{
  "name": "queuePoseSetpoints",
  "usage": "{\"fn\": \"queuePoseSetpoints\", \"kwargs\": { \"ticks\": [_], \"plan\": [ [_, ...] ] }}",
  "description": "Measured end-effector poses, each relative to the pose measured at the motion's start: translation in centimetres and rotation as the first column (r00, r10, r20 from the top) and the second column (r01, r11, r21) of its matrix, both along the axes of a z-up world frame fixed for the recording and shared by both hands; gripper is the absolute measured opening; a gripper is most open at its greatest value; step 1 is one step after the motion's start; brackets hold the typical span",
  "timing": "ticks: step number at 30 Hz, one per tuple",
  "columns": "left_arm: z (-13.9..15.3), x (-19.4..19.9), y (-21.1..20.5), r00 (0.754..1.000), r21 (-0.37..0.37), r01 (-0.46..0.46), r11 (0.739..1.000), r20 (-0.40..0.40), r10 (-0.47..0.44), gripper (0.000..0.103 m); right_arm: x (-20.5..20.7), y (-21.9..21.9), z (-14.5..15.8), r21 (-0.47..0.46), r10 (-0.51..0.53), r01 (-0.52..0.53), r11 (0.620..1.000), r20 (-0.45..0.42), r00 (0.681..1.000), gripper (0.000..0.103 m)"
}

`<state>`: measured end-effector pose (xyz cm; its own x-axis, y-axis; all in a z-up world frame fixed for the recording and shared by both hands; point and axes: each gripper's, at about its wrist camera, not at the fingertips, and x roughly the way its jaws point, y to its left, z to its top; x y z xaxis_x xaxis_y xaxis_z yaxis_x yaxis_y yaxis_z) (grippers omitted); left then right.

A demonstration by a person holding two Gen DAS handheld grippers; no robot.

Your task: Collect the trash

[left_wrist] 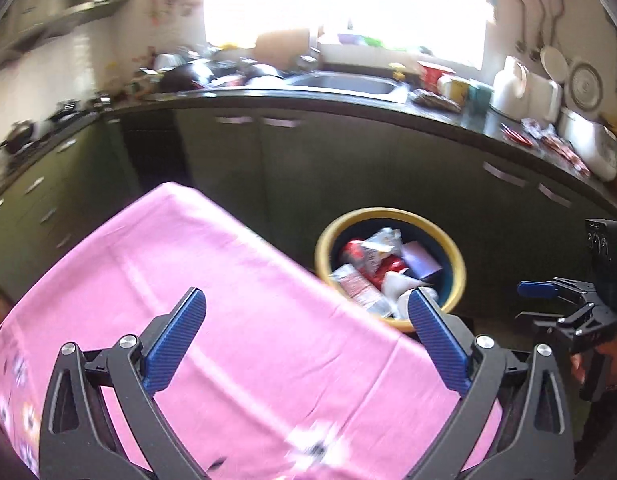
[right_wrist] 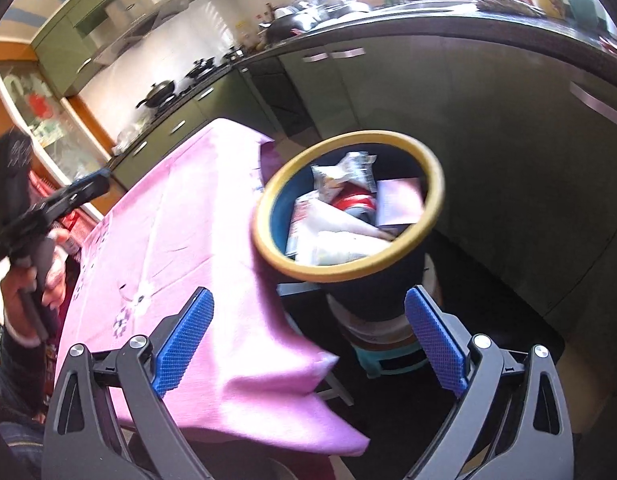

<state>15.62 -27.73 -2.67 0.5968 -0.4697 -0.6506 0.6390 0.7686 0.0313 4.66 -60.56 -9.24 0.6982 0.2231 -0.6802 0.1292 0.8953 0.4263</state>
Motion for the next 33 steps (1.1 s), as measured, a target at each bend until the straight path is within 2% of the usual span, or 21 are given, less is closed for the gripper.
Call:
{"fn": "queuePoseSetpoints", "kwargs": {
  "ticks": [3,5,8,11,14,17,20,23,33],
  "plan": [
    [0.1,-2.8,5.8,0.989,-0.010,-0.139,0.990,0.044,0.139,0.096,0.3,2.3,0.7,-0.023,0.037,-0.037,0.999,0.009,0.999,0.098],
    [0.1,-4.5,9.3,0.971,-0.017,-0.231,0.973,0.052,0.232,0.096,0.5,3.9,1.2,-0.048,0.062,-0.061,0.997,0.015,0.998,0.098],
    [0.0,-7.0,14.7,0.917,-0.050,-0.396,0.917,0.038,0.398,0.096,0.8,6.3,2.1,-0.093,0.097,-0.095,0.991,0.027,0.995,0.098],
    [0.4,-9.7,19.3,0.860,-0.091,-0.505,0.858,0.033,0.510,0.096,0.5,8.6,3.4,-0.144,0.118,-0.110,0.983,0.047,0.992,0.098],
    [1.2,-12.1,22.7,0.814,-0.139,-0.572,0.809,0.024,0.580,0.096,-0.5,10.9,5.2,-0.218,0.134,-0.113,0.969,0.084,0.987,0.098],
    [2.2,-14.3,24.9,0.780,-0.169,-0.611,0.773,0.037,0.625,0.096,-2.0,12.7,7.0,-0.282,0.149,-0.109,0.953,0.124,0.981,0.098],
    [2.9,-16.5,25.7,0.763,-0.195,-0.623,0.758,0.064,0.644,0.096,-3.4,13.8,8.3,-0.321,0.141,-0.085,0.943,0.155,0.978,0.098],
    [3.3,-18.0,26.2,0.756,-0.216,-0.625,0.750,0.074,0.651,0.096,-4.6,14.5,9.2,-0.333,0.139,-0.075,0.940,0.176,0.975,0.098],
    [3.4,-20.9,25.4,0.768,-0.208,-0.603,0.770,0.107,0.631,0.096,-7.4,14.9,10.5,-0.380,0.132,-0.041,0.924,0.218,0.967,0.098]
  ]
}}
